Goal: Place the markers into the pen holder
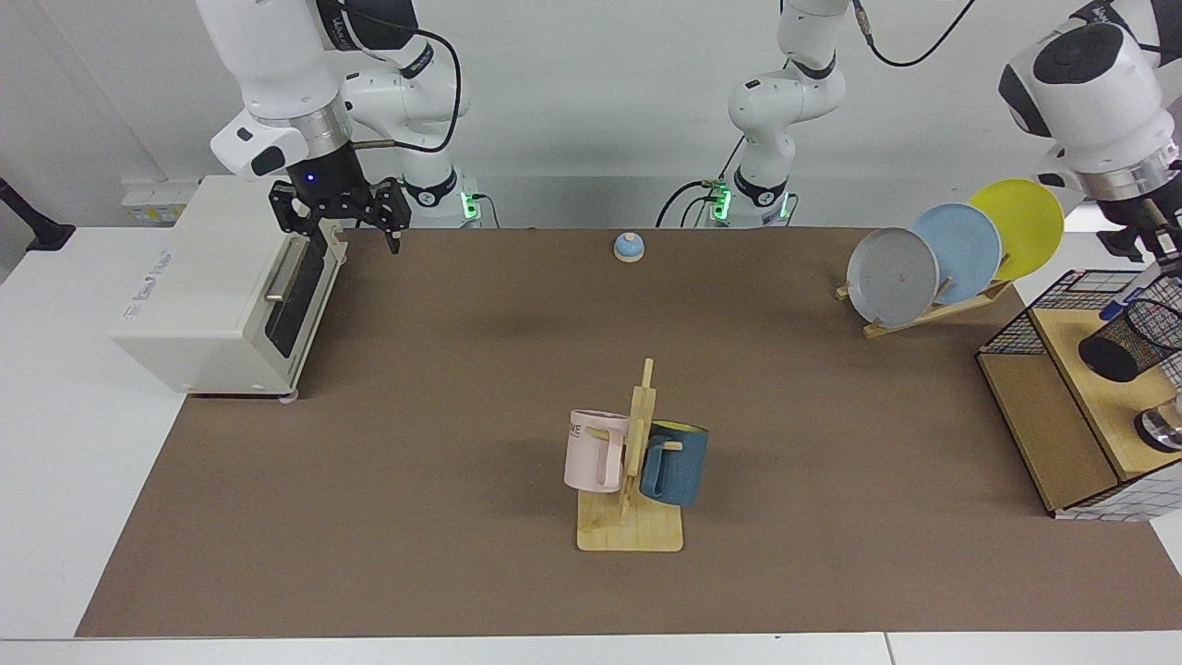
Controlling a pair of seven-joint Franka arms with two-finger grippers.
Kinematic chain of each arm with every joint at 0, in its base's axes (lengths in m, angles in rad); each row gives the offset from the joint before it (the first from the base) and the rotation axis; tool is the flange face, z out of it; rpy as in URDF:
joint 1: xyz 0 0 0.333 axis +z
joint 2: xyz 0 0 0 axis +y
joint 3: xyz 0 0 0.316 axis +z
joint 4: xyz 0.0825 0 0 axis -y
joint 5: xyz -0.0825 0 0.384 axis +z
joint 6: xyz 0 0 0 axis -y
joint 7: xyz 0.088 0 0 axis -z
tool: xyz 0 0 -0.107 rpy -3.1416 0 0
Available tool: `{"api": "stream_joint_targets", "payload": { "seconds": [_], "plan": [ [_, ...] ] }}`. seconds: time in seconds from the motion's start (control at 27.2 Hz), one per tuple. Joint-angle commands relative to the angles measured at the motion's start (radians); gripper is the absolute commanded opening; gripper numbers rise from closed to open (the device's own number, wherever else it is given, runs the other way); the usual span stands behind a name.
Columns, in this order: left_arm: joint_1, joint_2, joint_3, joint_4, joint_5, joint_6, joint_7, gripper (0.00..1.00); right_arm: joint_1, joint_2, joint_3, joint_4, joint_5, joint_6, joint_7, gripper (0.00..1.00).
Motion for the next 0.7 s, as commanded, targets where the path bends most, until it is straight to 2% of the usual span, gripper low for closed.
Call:
{"api": "stream_joint_targets", "payload": {
  "seconds": [0.0, 0.37, 0.66],
  "plan": [
    [0.052, 0.063, -0.01, 0.097, 0.002, 0.029, 0.138, 0.0, -0.019, -0.013, 0.007, -0.009, 0.026, -0.013, -0.034, 1.0],
    [0.129, 0.076, -0.01, 0.098, -0.091, 0.109, 0.272, 0.0, -0.019, -0.013, 0.007, -0.009, 0.026, -0.013, -0.034, 1.0],
    [0.132, 0.08, -0.013, 0.086, -0.108, 0.113, 0.301, 0.0, -0.019, -0.013, 0.007, -0.009, 0.026, -0.013, -0.034, 1.0]
  ]
}}
